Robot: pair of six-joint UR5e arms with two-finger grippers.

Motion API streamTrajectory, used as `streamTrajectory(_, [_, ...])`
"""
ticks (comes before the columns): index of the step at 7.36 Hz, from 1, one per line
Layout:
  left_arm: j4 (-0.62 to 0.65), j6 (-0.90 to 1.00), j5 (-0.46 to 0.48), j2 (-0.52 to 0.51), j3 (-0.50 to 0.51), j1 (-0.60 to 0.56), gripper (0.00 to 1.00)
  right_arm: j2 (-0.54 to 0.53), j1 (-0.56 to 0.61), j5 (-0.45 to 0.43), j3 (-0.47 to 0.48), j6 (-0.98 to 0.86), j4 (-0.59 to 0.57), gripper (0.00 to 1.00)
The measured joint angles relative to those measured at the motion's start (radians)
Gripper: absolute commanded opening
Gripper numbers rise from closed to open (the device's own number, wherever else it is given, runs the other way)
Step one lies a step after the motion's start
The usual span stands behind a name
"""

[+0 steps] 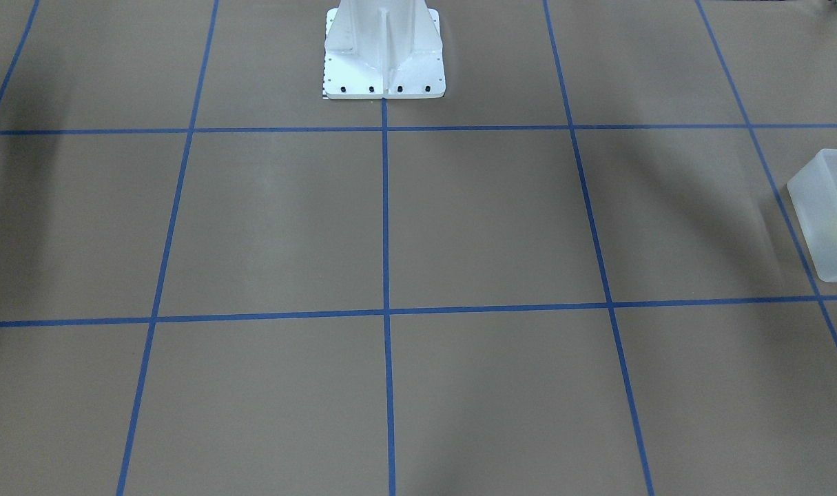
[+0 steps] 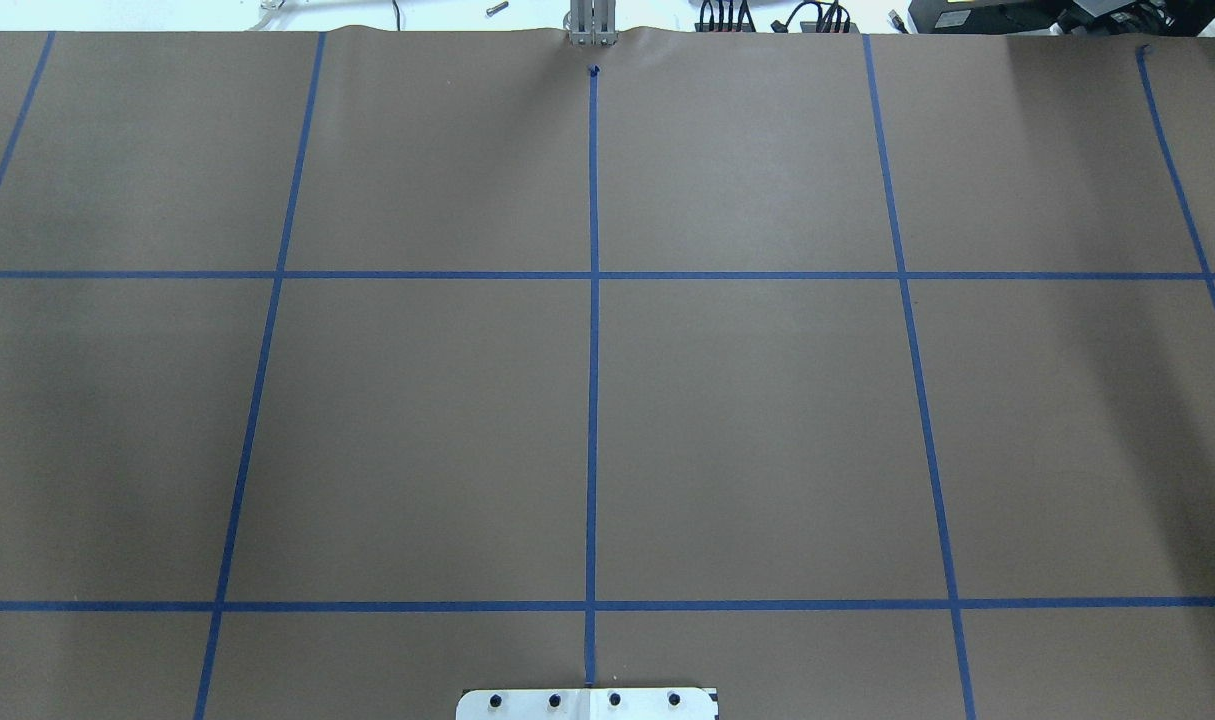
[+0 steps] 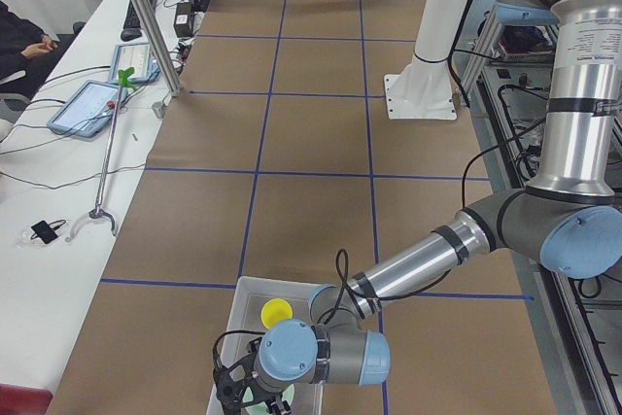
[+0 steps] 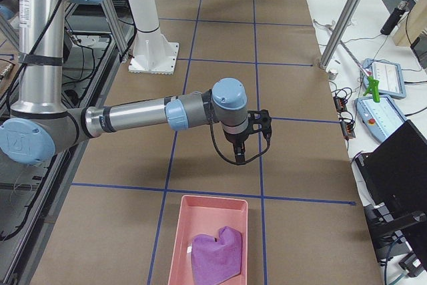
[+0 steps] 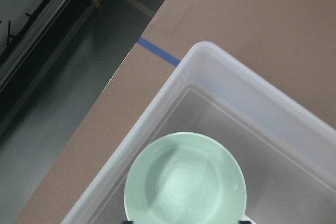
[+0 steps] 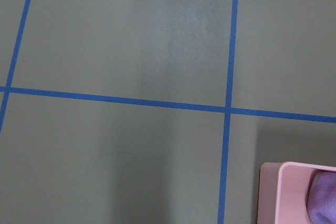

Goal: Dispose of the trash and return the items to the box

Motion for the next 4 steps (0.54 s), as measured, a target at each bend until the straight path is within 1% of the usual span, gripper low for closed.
streamTrajectory(1, [0.003,-0.001,-0.002,0.003,-0.072,0.018,0.99,-0.005,0.000,-0.002,-0.004,0.000,-0.001,1.00])
streamTrajectory(2, [0.053,-0.002,-0.002,0.004,-0.152,0.063,0.99,-0.018,0.001,-0.009,-0.011,0.000,-0.002,1.00])
streamTrajectory(4, [0.273,-0.004,0.000,0.003,-0.350,0.160,0.99,-0.057,0.000,-0.023,-0.037,0.001,-0.002,1.00])
